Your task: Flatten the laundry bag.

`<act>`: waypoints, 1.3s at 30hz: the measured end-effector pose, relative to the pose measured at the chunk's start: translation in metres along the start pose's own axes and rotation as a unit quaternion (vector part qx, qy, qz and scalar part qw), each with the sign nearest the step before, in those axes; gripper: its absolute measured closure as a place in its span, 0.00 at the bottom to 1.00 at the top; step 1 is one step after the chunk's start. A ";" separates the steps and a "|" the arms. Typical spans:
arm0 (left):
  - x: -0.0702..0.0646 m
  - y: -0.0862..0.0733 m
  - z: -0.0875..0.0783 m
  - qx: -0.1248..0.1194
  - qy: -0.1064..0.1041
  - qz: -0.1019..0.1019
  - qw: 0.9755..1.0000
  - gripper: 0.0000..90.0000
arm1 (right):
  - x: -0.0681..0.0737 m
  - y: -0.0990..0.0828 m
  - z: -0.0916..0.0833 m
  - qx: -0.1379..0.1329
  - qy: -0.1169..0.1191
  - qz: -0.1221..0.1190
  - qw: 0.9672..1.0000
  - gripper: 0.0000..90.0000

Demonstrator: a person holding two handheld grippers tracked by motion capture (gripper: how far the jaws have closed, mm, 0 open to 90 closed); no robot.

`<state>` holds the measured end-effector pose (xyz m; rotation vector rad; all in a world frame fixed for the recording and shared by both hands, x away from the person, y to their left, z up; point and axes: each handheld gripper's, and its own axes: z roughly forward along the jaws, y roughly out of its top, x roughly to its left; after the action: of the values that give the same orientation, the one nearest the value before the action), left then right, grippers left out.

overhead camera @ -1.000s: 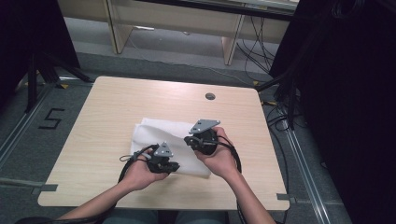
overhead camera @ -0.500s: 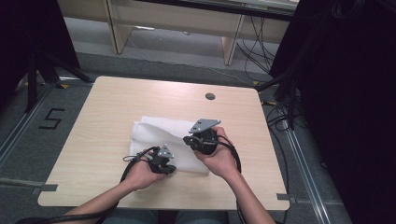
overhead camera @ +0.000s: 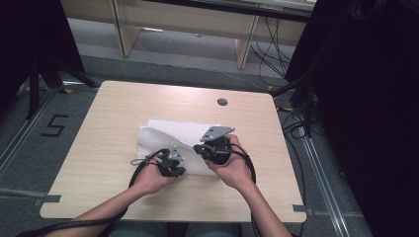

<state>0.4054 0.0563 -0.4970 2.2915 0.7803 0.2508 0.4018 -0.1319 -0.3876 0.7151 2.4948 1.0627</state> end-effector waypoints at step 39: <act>0.059 -0.081 -0.101 -0.029 0.063 -0.077 0.995 0.95 | 0.019 -0.008 -0.010 0.009 0.026 -0.012 1.000 1.00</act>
<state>0.3770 0.1945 -0.4791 2.1648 0.9964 0.3444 0.3786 -0.1314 -0.3885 0.6694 2.5534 1.0641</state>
